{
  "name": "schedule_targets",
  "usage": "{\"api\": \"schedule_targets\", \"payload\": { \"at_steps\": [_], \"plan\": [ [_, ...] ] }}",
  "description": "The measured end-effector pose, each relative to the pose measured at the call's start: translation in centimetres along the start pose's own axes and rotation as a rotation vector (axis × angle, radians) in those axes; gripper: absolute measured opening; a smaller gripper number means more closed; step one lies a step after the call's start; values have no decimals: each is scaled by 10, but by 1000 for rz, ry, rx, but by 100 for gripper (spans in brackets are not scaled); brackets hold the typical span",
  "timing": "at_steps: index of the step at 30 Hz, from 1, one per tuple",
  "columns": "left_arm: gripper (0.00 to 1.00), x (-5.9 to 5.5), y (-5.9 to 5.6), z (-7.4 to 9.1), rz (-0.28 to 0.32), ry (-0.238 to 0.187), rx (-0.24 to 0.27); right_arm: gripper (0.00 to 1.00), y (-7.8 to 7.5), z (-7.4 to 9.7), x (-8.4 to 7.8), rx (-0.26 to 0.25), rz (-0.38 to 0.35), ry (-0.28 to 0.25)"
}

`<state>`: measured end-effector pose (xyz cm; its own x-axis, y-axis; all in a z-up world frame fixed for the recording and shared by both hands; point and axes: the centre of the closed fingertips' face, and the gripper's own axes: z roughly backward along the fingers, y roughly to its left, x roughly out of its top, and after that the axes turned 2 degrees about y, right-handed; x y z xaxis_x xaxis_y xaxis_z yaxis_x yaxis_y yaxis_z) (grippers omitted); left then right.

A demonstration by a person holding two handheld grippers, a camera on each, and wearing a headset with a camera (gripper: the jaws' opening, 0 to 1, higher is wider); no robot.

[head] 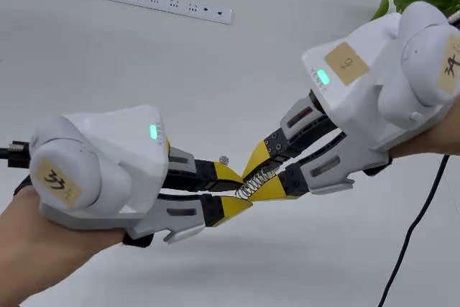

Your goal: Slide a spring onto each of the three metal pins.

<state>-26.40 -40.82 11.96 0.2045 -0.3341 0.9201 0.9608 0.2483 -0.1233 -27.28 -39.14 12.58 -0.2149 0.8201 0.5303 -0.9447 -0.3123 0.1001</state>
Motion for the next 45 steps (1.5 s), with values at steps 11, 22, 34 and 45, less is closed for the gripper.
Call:
{"api": "schedule_targets", "payload": {
  "at_steps": [11,22,34,45],
  "plan": [
    [7,-2,-1,0,7,0,-5,7,1,-1,0,-1,-5,-2],
    [9,0,0,2,8,-6,0,7,0,-1,2,-11,-13,-10],
    [15,-5,4,10,10,1,25,7,-4,6,-2,-42,-32,-13],
    [22,-14,13,27,1,21,83,7,-6,17,-17,-79,-66,12]
  ]
}}
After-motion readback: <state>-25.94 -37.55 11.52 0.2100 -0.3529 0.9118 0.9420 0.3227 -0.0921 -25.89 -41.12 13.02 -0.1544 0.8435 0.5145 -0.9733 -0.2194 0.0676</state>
